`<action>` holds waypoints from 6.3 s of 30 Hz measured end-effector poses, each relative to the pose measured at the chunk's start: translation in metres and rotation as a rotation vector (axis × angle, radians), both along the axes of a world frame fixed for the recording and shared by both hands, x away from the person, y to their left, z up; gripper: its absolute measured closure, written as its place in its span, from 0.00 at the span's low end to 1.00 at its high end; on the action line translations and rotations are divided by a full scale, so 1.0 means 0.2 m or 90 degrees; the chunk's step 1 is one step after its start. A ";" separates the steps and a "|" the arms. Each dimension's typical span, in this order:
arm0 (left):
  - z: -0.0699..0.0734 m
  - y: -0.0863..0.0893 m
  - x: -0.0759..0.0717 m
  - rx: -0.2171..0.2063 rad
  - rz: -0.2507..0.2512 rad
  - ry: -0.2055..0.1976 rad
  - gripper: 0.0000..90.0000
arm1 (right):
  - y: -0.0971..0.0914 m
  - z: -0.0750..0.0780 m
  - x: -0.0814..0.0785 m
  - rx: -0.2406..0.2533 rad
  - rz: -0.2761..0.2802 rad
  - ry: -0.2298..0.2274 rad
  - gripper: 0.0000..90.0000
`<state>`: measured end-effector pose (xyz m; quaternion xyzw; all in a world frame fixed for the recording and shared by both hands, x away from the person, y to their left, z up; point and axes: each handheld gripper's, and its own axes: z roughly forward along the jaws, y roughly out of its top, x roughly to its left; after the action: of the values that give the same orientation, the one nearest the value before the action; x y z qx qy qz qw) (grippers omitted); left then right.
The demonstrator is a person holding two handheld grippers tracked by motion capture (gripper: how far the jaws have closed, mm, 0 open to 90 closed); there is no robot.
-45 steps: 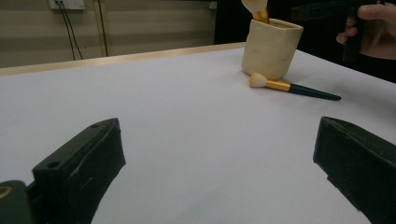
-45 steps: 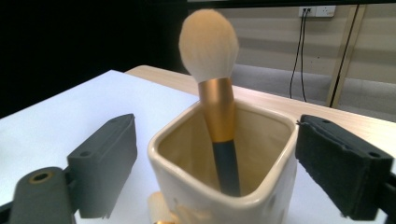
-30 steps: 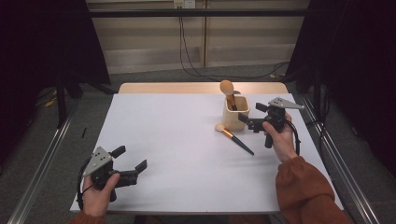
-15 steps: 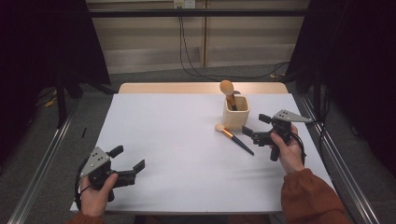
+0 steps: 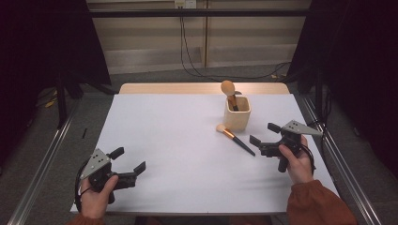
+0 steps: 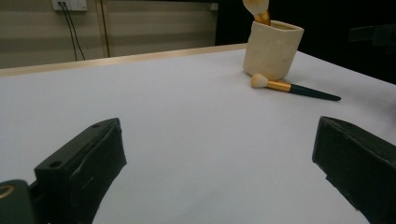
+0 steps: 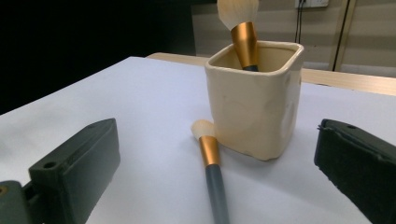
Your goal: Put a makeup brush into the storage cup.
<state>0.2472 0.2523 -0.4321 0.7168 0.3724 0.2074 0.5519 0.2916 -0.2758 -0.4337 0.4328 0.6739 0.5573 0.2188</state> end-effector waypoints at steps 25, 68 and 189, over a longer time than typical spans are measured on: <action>0.00 0.01 -0.01 0.009 0.008 -0.003 0.03 | -0.10 -0.06 -0.23 -0.021 -0.032 -0.006 0.01; 0.00 0.01 -0.01 0.009 0.005 -0.009 0.02 | -0.02 -0.04 -0.09 -0.042 0.022 0.021 0.03; -0.01 -0.01 0.00 0.036 -0.007 0.004 0.03 | 0.47 -0.06 0.59 -0.490 0.264 0.425 0.29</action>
<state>0.2472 0.2496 -0.4337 0.7349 0.3638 0.2128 0.5313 0.4094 -0.1819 -0.4452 0.3326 0.9332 0.1344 0.0214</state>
